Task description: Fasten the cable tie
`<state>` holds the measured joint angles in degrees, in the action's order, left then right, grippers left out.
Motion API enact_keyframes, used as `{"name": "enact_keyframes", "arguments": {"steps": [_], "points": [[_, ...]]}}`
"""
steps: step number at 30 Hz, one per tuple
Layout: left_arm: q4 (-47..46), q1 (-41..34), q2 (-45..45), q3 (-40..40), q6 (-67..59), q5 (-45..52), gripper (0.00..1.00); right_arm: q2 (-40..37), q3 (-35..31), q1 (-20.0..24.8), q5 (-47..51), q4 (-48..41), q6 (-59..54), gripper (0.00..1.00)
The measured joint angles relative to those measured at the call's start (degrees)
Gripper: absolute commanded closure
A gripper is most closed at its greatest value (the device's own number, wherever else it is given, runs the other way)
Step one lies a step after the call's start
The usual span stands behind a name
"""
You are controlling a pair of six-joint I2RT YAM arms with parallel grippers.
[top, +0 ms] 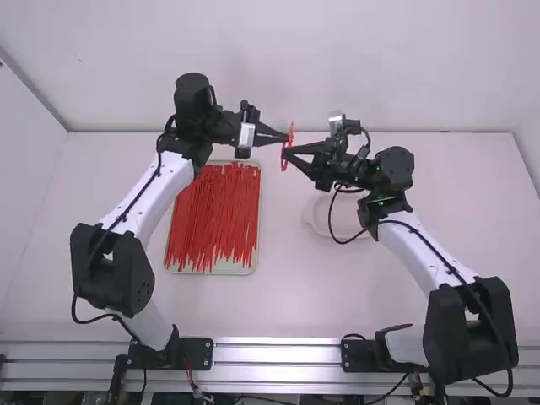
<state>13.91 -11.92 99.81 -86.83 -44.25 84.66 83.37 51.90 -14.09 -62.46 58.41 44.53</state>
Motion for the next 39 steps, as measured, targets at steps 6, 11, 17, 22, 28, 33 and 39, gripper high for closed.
{"name": "enact_keyframes", "arguments": {"steps": [6, 11, 17, 22, 28, 33, 39], "points": [[-1.0, -0.1, 0.0, 0.0, -2.1, 0.9, 0.98, 0.0, 0.0, 0.0, -0.2, 0.5, 0.1, 1.0], [-2.1, -0.1, 0.0, -0.1, -3.7, 1.1, 0.98, 0.0, 0.0, 0.0, -0.4, 0.6, 0.1, 1.0], [-5.6, -0.5, 0.0, -0.8, -6.8, 1.1, 0.98, 0.0, 0.0, 0.0, -0.3, 0.6, 0.1, 1.0], [-6.4, -0.8, 0.0, -0.8, -8.2, 1.3, 0.98, 0.0, 0.0, 0.0, -0.2, 0.8, 0.1, 1.0], [-7.0, -1.2, 0.0, -0.8, -8.3, 1.1, 0.98, 0.0, 0.0, 0.1, 0.0, 0.9, 0.1, 1.0], [-8.0, -1.4, 0.0, -0.8, -8.4, 0.4, 0.98, 0.0, 0.0, 1.0, -0.4, 0.6, 0.5, 1.0], [-6.8, -1.4, 0.0, 0.2, -11.0, 0.2, 0.98, 0.0, 0.0, 1.1, -0.8, 0.3, 0.5, 0.99]]}}
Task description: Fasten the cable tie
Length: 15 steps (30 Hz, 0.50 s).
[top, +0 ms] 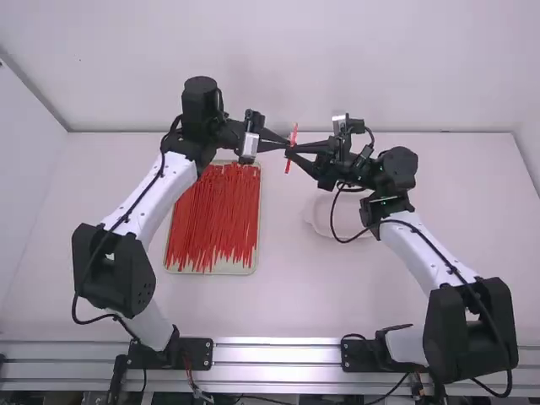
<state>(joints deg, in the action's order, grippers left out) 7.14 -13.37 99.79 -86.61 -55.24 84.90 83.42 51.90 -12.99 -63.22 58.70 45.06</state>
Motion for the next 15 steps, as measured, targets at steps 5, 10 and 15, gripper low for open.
{"name": "enact_keyframes", "arguments": {"steps": [5, 10, 15], "points": [[-0.1, 0.0, 0.0, 1.1, -1.4, -0.1, 0.98, 0.3, 0.0, 0.0, -1.8, -1.1, -0.4, 0.81], [-0.5, 0.1, 0.3, 2.3, -1.9, -1.2, 0.98, 0.2, 0.0, 0.7, -5.6, -3.9, -1.9, 0.61], [-0.7, 0.2, 0.3, 2.3, -1.8, -1.2, 0.98, 0.2, 0.0, 2.8, -9.5, -3.7, -2.4, 0.51]]}}
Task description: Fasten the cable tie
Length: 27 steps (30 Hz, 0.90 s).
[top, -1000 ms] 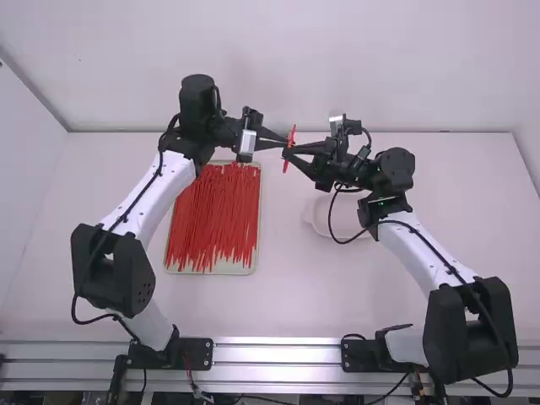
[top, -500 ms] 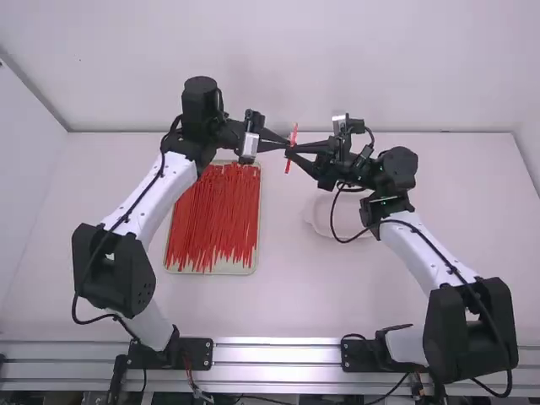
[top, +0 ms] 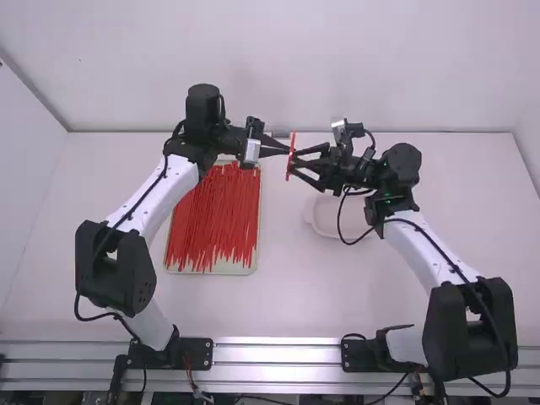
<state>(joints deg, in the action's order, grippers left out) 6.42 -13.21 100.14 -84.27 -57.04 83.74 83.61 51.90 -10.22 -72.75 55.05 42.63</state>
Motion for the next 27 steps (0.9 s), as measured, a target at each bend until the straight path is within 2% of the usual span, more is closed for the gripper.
{"name": "enact_keyframes", "arguments": {"steps": [9, 20, 24, 27], "points": [[-0.2, 0.0, 0.0, 0.0, 0.0, 0.6, 0.98, 0.0, 0.0, 1.4, -2.7, 1.3, 0.9, 0.47], [-0.2, -0.3, 0.0, 0.0, 0.7, 4.2, 0.98, 0.0, 0.0, 5.5, -0.6, 1.3, 3.5, 0.43], [-0.2, -0.8, 0.0, 0.0, 0.6, 4.1, 0.98, 0.0, 0.0, 4.6, 0.2, 1.9, 3.7, 0.42], [-0.2, -1.1, 0.0, 0.0, 0.6, 4.1, 0.98, 0.0, 0.0, 3.3, 0.4, 5.6, 5.0, 0.42]]}}
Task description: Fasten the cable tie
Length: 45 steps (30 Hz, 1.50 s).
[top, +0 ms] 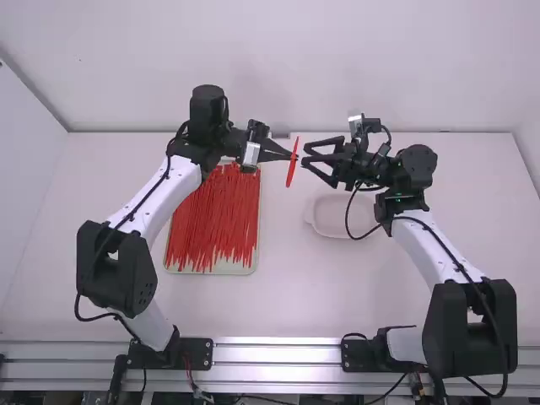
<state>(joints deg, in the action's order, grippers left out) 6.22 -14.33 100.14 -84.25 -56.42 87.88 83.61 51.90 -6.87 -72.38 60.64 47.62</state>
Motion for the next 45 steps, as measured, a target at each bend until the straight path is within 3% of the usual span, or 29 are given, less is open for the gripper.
{"name": "enact_keyframes", "arguments": {"steps": [7, 14, 17, 19, 20, 21, 38, 45], "points": [[0.1, -0.5, 0.0, 0.0, 0.0, 0.0, 0.98, 0.0, 0.0, -1.4, 1.0, 4.9, 3.7, 0.36], [0.9, -1.9, 0.0, 0.0, 0.0, 0.0, 0.98, 0.0, 0.0, -1.6, 2.4, 4.7, 4.7, 0.4], [0.9, -2.5, 0.0, 0.0, 0.0, 0.0, 0.98, 0.0, 0.0, -2.0, 3.0, 4.7, 4.8, 0.5], [0.9, -2.7, 0.0, 0.0, 0.0, 0.0, 0.98, 0.0, 0.0, -2.0, 3.2, 4.8, 4.9, 0.71], [0.9, -2.7, 0.0, 0.0, 0.0, 0.0, 0.98, 0.0, 0.0, -2.0, 3.3, 4.7, 4.8, 0.92], [0.9, -2.7, 0.0, 0.0, 0.0, 0.0, 0.98, 0.0, 0.0, -2.0, 3.3, 4.7, 4.8, 1.0], [-2.6, -2.6, 0.0, 0.0, 0.0, -0.8, 0.98, 0.0, 0.1, -2.1, 2.8, 5.3, 5.9, 1.0], [-11.3, -2.6, -0.3, 0.0, -2.6, -0.5, 0.98, 0.3, 0.1, -2.1, 1.4, 5.5, 6.3, 1.0]]}}
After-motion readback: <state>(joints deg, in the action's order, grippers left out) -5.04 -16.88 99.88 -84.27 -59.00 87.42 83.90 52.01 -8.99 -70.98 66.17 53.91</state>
